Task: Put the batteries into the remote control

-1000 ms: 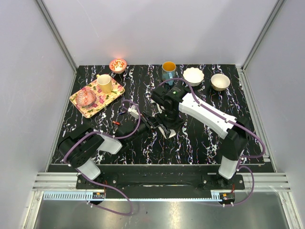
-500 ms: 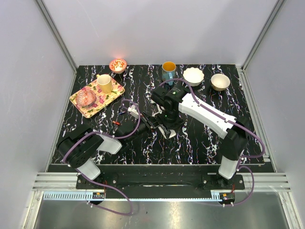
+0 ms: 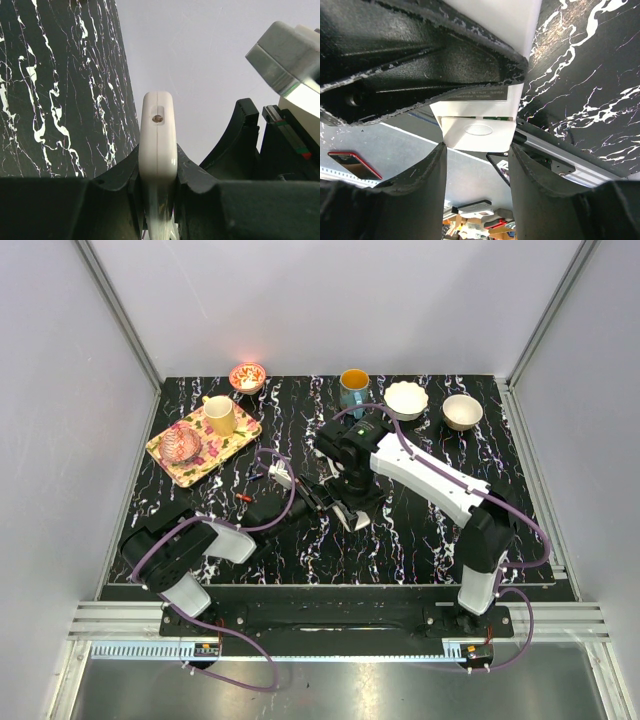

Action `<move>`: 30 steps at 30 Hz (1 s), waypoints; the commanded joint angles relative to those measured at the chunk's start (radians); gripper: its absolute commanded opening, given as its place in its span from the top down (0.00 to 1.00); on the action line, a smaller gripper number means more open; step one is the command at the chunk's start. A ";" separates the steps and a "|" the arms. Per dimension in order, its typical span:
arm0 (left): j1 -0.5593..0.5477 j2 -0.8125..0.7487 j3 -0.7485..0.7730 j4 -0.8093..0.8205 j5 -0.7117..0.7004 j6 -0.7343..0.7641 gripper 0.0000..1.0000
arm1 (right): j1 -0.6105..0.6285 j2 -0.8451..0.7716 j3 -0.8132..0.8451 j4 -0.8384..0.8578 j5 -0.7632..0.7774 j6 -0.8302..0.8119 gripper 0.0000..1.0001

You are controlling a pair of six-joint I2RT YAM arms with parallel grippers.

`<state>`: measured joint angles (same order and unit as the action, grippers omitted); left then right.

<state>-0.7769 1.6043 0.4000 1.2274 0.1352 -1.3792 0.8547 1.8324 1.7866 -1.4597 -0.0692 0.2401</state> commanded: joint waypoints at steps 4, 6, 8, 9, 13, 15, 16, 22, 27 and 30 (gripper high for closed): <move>-0.055 -0.038 0.054 0.253 0.067 -0.011 1.00 | -0.013 0.022 0.053 0.153 0.019 0.010 1.00; -0.058 -0.038 0.056 0.256 0.067 -0.011 1.00 | -0.016 0.024 0.050 0.162 0.023 0.011 1.00; -0.056 -0.037 0.054 0.262 0.067 -0.014 1.00 | -0.025 0.021 0.042 0.177 0.026 0.014 1.00; -0.058 -0.037 0.054 0.264 0.070 -0.014 1.00 | -0.028 0.018 0.036 0.192 0.025 0.019 1.00; -0.056 -0.030 0.056 0.282 0.078 -0.020 1.00 | -0.042 0.013 0.036 0.210 0.026 0.018 1.00; -0.058 -0.030 0.056 0.282 0.081 -0.020 1.00 | -0.046 0.010 0.031 0.214 0.020 0.016 1.00; -0.056 -0.032 0.056 0.281 0.081 -0.020 1.00 | -0.048 0.007 0.031 0.214 0.014 0.016 0.99; -0.058 -0.026 0.057 0.277 0.081 -0.014 1.00 | -0.048 -0.021 0.014 0.213 0.003 0.008 0.91; -0.055 -0.020 0.059 0.282 0.084 -0.018 1.00 | -0.048 -0.031 0.014 0.187 -0.010 -0.004 0.92; -0.038 -0.014 0.057 0.288 0.084 -0.029 1.00 | -0.048 -0.042 0.017 0.157 -0.026 -0.008 0.98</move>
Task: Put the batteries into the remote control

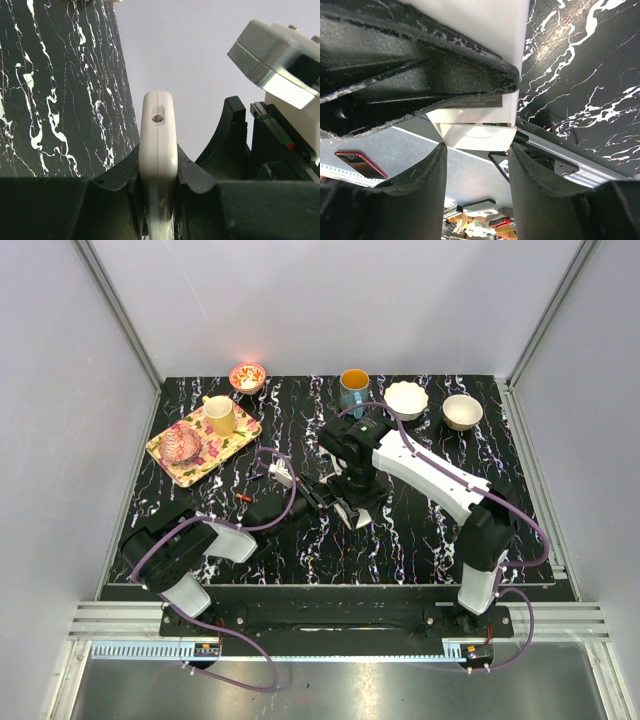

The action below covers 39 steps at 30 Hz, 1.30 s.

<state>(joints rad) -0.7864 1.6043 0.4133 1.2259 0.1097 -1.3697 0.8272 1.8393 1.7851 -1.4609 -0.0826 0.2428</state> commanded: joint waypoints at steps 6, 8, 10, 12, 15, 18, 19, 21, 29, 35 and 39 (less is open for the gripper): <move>0.013 0.005 0.032 0.310 0.117 -0.054 1.00 | -0.020 -0.098 0.005 0.103 -0.061 -0.002 1.00; 0.018 0.017 0.028 0.323 0.114 -0.068 1.00 | -0.020 -0.112 -0.010 0.099 -0.077 0.000 1.00; 0.018 0.032 0.028 0.340 0.116 -0.078 1.00 | -0.019 -0.127 -0.021 0.096 -0.069 0.001 1.00; 0.018 0.048 0.025 0.363 0.117 -0.095 1.00 | -0.019 -0.137 -0.032 0.100 -0.060 0.000 1.00; 0.018 0.054 0.022 0.376 0.117 -0.108 1.00 | -0.019 -0.137 -0.038 0.105 -0.080 0.001 1.00; 0.019 0.048 0.018 0.376 0.116 -0.106 1.00 | -0.019 -0.135 -0.042 0.100 -0.078 -0.005 1.00; 0.019 0.045 0.018 0.374 0.114 -0.104 1.00 | -0.020 -0.137 -0.044 0.100 -0.080 -0.005 1.00; 0.019 0.039 0.012 0.377 0.107 -0.104 1.00 | -0.020 -0.138 -0.044 0.103 -0.062 -0.004 1.00; 0.087 0.028 -0.039 0.379 0.082 -0.095 1.00 | -0.025 -0.173 -0.064 0.178 0.039 0.038 1.00; 0.131 -0.035 -0.073 0.328 0.081 -0.071 1.00 | -0.069 -0.365 -0.212 0.347 0.124 0.110 0.88; 0.131 -0.049 -0.068 0.317 0.088 -0.069 1.00 | -0.083 -0.485 -0.377 0.529 0.086 0.200 0.59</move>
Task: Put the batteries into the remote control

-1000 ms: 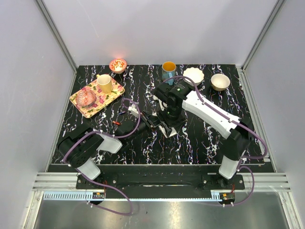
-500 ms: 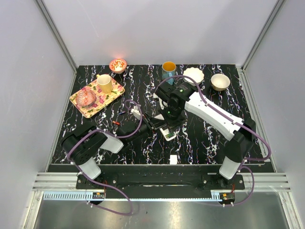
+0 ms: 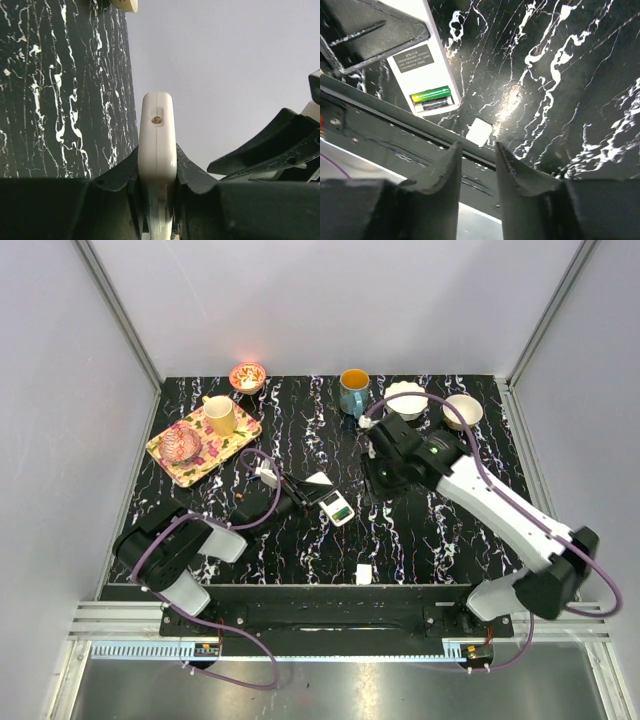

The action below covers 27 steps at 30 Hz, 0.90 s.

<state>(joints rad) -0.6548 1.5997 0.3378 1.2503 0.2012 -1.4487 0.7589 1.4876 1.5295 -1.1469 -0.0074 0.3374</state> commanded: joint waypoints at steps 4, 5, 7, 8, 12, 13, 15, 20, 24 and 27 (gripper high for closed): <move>0.000 -0.049 0.021 0.290 0.029 0.007 1.00 | -0.033 -0.239 -0.300 0.494 -0.113 0.218 0.33; 0.000 -0.049 0.026 0.294 0.035 0.004 1.00 | -0.038 -0.278 -0.363 0.542 -0.137 0.260 0.25; 0.001 -0.056 0.029 0.299 0.056 -0.002 1.00 | -0.062 -0.314 -0.425 0.663 -0.193 0.297 0.09; 0.001 -0.063 0.029 0.298 0.064 -0.001 1.00 | -0.072 -0.331 -0.472 0.697 -0.218 0.323 0.08; 0.001 -0.122 0.027 0.259 0.093 0.016 1.00 | -0.113 -0.334 -0.561 0.823 -0.334 0.360 0.09; 0.001 -0.135 0.027 0.247 0.105 0.025 1.00 | -0.116 -0.332 -0.577 0.870 -0.351 0.368 0.10; 0.001 -0.173 0.029 0.209 0.110 0.036 1.00 | -0.124 -0.323 -0.621 0.927 -0.400 0.390 0.15; 0.001 -0.234 0.030 0.109 0.122 0.082 1.00 | -0.133 -0.297 -0.696 1.137 -0.526 0.457 0.33; 0.001 -0.241 0.036 0.100 0.126 0.083 1.00 | -0.135 -0.254 -0.715 1.230 -0.620 0.494 0.51; 0.001 -0.234 0.043 0.100 0.126 0.079 1.00 | -0.135 -0.242 -0.730 1.280 -0.660 0.514 0.53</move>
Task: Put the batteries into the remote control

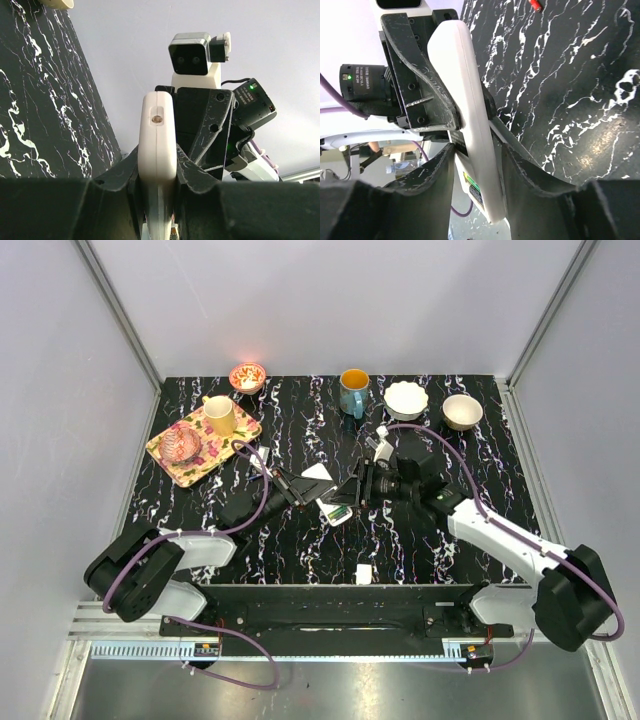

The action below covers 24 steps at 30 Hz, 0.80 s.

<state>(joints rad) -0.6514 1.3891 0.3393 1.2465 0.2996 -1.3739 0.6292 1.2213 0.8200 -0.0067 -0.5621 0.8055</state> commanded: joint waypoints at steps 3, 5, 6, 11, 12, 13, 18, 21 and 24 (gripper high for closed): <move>-0.004 -0.022 0.044 0.100 0.021 0.004 1.00 | -0.003 0.023 -0.030 0.165 -0.140 0.054 0.53; -0.002 -0.022 0.046 0.096 0.012 0.003 1.00 | -0.005 0.021 -0.035 0.162 -0.156 0.057 0.46; -0.004 -0.022 0.044 0.097 0.007 0.003 1.00 | -0.005 0.018 -0.038 0.163 -0.154 0.058 0.45; 0.006 -0.018 0.040 0.106 -0.007 -0.007 1.00 | -0.006 -0.009 -0.071 0.174 -0.171 0.069 0.46; 0.010 -0.016 0.041 0.110 -0.005 -0.010 1.00 | -0.006 -0.011 -0.076 0.175 -0.173 0.070 0.48; 0.013 -0.016 0.041 0.111 -0.005 -0.013 1.00 | -0.006 -0.016 -0.084 0.180 -0.174 0.073 0.50; 0.016 -0.015 0.040 0.116 -0.002 -0.014 1.00 | -0.014 -0.036 -0.104 0.192 -0.180 0.081 0.60; 0.016 -0.007 0.037 0.125 -0.001 -0.019 1.00 | -0.016 -0.037 -0.110 0.212 -0.193 0.087 0.73; 0.015 -0.001 0.030 0.137 -0.004 -0.024 0.98 | -0.016 -0.025 -0.107 0.229 -0.217 0.096 0.89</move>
<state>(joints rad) -0.6445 1.3895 0.3470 1.2804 0.3168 -1.4353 0.6170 1.2091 0.7162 0.1898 -0.7570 0.8898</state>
